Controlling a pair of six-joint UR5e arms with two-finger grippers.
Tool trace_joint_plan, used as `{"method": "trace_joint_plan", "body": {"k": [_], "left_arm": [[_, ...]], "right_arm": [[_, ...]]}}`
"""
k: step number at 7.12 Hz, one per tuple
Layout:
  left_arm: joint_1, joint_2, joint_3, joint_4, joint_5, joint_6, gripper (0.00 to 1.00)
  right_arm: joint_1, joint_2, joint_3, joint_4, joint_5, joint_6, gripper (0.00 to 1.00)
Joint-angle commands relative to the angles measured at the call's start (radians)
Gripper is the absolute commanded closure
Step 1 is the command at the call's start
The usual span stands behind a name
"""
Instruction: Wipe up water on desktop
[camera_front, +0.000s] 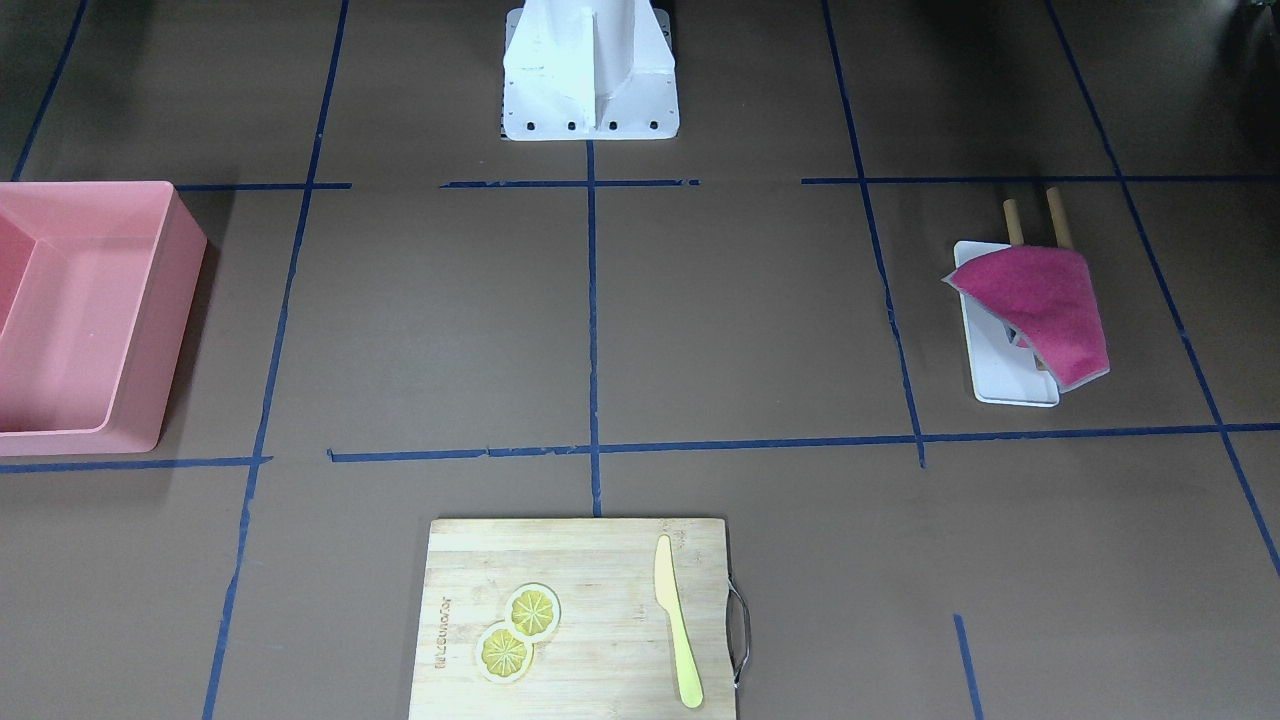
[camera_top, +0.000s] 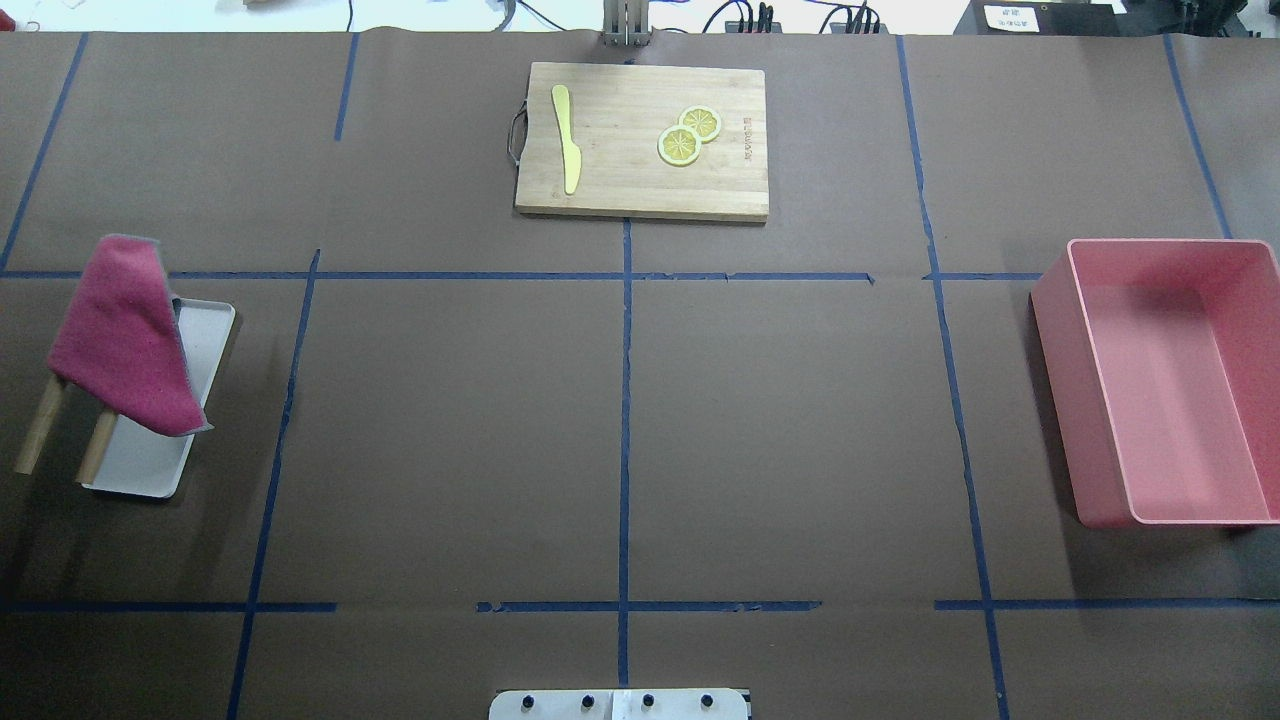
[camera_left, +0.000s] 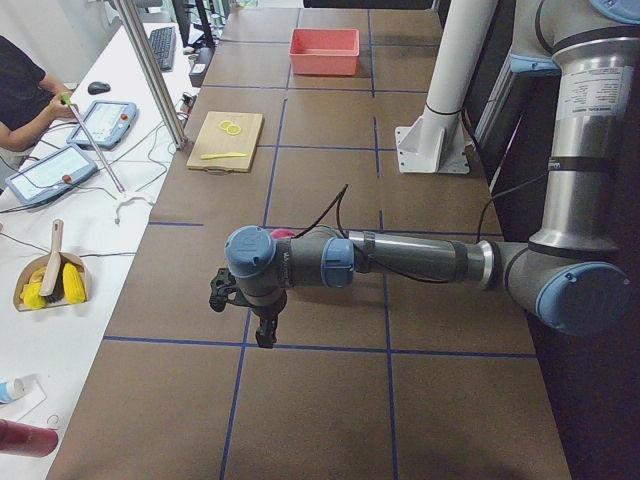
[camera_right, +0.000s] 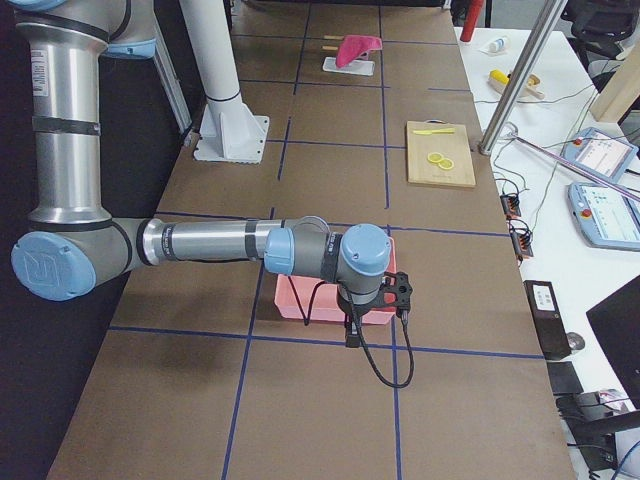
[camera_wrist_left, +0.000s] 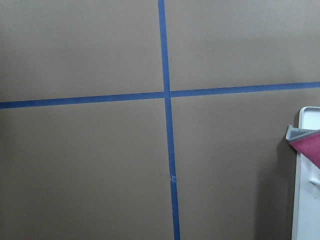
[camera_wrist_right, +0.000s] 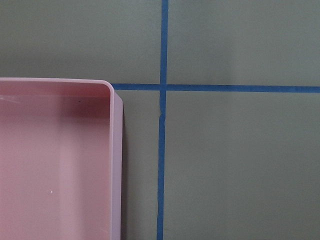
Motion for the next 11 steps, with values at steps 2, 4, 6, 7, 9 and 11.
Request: {"method": "trace_joint_plan", "body": {"k": [2, 4, 6, 7, 9, 11], "left_arm": [[-0.004, 0.012, -0.029, 0.002, 0.004, -0.002, 0.0], [-0.004, 0.006, -0.021, 0.001, 0.003, -0.002, 0.0], [-0.001, 0.0, -0.026, -0.001, 0.001, 0.0, 0.0], [-0.002, 0.0, -0.035, -0.002, -0.002, 0.001, 0.0], [-0.002, 0.0, -0.037, -0.004, -0.004, 0.001, 0.0], [0.007, -0.003, -0.055, -0.007, -0.007, -0.027, 0.0]], "right_arm": [[0.002, 0.011, 0.019, 0.0, 0.001, 0.004, 0.0], [0.002, 0.009, 0.028, -0.002, 0.002, 0.005, 0.0], [0.0, 0.011, 0.054, 0.0, 0.001, 0.004, 0.0], [-0.003, 0.018, 0.054, 0.0, -0.004, 0.001, 0.0], [-0.001, 0.029, 0.076, 0.0, 0.001, 0.002, 0.0], [-0.003, 0.03, 0.076, 0.001, 0.001, 0.002, 0.0]]}}
